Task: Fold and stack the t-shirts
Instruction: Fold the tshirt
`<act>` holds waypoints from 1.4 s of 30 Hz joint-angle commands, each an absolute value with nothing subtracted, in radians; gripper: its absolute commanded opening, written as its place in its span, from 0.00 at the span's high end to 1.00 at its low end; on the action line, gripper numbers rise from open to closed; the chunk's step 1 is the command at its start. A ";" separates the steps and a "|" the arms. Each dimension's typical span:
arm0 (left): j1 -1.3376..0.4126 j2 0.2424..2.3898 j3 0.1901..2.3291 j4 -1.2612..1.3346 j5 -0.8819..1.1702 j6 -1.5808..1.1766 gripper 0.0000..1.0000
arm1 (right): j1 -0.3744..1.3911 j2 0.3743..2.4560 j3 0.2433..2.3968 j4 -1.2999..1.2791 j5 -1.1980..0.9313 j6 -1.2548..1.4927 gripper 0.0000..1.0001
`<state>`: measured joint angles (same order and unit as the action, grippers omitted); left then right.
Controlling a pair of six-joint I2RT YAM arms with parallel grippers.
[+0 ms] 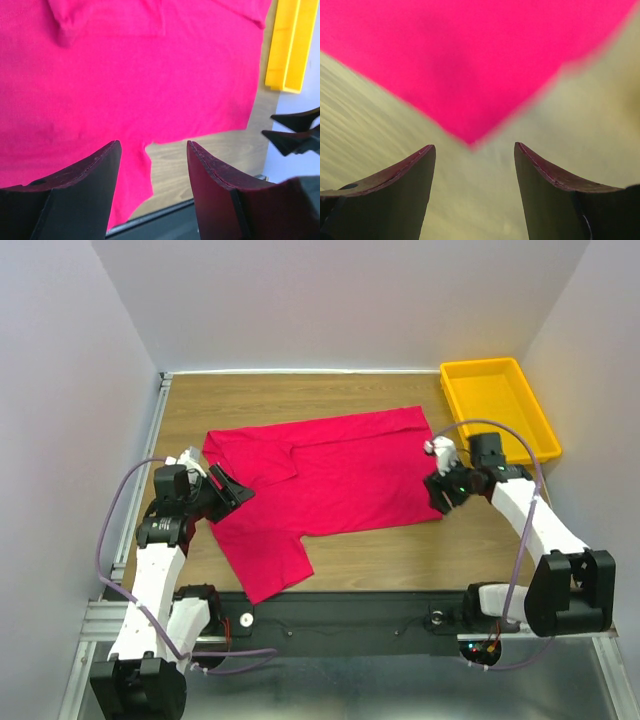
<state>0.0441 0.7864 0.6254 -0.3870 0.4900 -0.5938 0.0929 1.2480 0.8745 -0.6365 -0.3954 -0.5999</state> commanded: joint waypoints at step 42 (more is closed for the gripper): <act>0.035 0.808 0.523 -0.325 0.551 -0.580 0.34 | 0.079 1.517 1.101 -0.729 -0.505 -0.752 0.99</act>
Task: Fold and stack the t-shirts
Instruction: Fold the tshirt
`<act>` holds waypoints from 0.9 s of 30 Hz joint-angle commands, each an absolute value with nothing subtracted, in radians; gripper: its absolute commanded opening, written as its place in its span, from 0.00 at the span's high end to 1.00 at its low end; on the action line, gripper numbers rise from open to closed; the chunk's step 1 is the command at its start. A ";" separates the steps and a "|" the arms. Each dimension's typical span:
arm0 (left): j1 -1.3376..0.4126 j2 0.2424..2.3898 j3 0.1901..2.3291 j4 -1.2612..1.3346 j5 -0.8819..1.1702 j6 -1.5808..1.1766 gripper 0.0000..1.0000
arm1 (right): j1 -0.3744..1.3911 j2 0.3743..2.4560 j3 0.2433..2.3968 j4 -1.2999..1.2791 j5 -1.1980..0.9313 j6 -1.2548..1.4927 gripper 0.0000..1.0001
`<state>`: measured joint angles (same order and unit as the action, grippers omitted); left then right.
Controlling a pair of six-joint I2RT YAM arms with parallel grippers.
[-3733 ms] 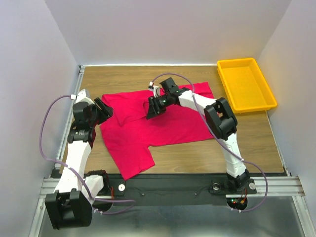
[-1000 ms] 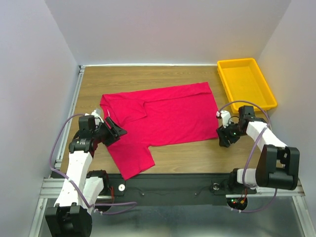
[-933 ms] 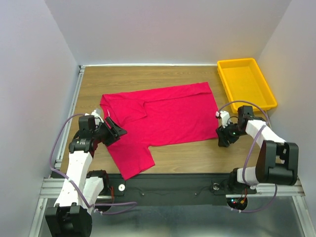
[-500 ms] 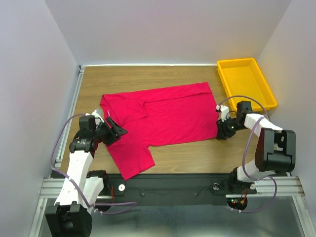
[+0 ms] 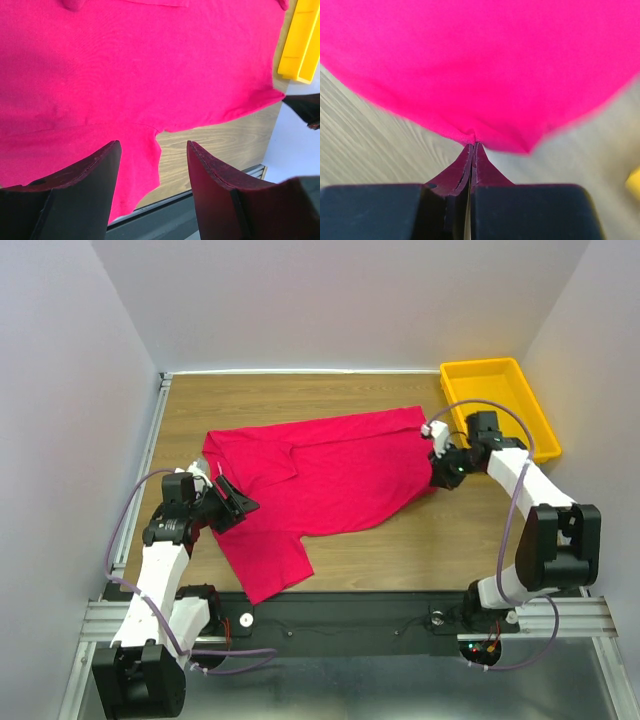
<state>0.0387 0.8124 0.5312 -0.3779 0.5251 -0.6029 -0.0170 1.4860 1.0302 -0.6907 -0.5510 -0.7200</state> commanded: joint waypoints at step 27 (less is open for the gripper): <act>0.034 0.790 0.522 -0.316 0.561 -0.571 0.33 | 0.313 1.700 1.259 -0.569 -0.497 -0.333 0.47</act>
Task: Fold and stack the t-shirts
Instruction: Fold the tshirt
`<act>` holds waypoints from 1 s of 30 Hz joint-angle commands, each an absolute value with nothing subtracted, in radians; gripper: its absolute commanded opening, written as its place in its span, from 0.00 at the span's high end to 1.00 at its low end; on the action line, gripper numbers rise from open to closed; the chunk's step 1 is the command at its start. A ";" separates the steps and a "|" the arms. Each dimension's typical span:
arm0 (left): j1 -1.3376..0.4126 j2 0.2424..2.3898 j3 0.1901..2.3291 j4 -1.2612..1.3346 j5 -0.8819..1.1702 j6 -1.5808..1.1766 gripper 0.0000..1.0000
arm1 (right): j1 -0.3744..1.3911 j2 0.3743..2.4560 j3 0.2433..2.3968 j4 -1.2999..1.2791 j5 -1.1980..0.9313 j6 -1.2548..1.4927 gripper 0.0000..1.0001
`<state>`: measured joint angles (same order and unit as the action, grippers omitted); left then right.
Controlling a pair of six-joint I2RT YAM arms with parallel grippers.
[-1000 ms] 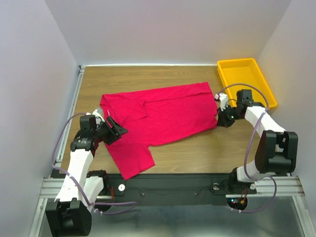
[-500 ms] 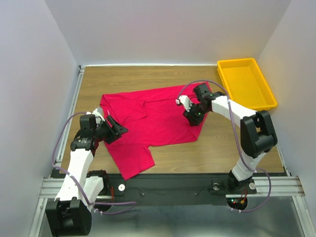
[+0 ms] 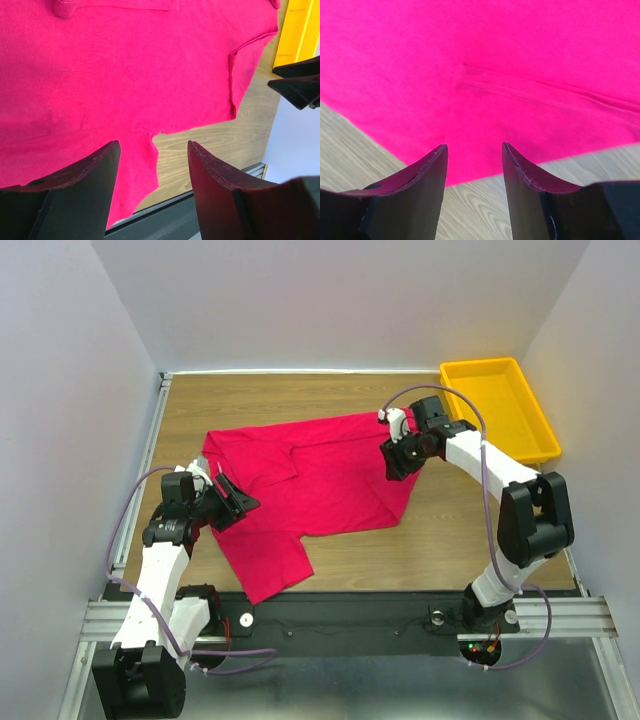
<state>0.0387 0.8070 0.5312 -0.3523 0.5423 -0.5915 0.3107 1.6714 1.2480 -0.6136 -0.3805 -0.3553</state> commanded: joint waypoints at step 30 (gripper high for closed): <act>0.034 0.790 0.520 -0.322 0.555 -0.571 0.33 | 0.465 1.948 1.379 -0.483 -0.210 -0.193 0.59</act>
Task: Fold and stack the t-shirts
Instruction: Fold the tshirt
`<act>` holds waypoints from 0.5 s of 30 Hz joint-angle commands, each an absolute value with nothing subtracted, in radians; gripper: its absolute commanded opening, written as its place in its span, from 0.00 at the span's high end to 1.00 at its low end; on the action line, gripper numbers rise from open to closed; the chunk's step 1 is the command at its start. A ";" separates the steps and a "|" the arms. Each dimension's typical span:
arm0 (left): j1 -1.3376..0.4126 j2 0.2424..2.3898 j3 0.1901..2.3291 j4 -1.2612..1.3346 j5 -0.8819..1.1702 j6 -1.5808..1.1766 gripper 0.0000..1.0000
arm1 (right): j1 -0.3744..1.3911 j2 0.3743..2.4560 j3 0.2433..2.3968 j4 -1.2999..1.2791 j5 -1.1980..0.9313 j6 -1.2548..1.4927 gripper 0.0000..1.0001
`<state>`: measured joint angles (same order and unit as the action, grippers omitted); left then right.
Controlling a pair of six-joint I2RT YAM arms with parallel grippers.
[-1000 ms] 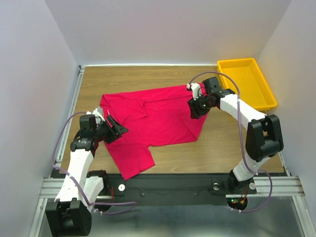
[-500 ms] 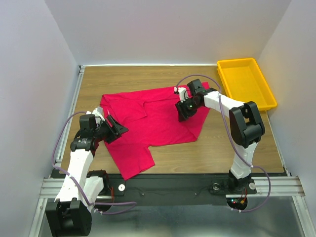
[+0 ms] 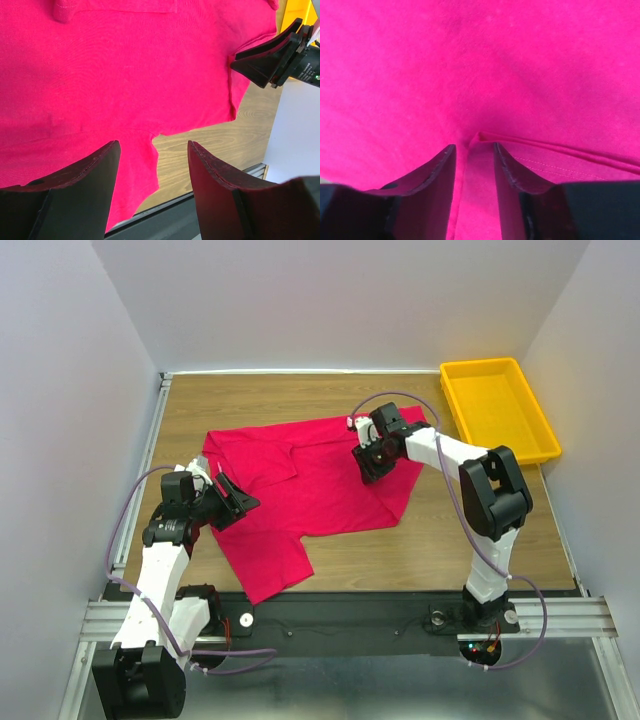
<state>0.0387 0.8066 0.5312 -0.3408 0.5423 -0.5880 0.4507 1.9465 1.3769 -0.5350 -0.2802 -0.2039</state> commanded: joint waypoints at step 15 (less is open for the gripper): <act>0.034 0.790 0.520 -0.339 0.532 -0.583 0.33 | 0.479 1.922 1.373 -0.483 -0.198 -0.179 0.92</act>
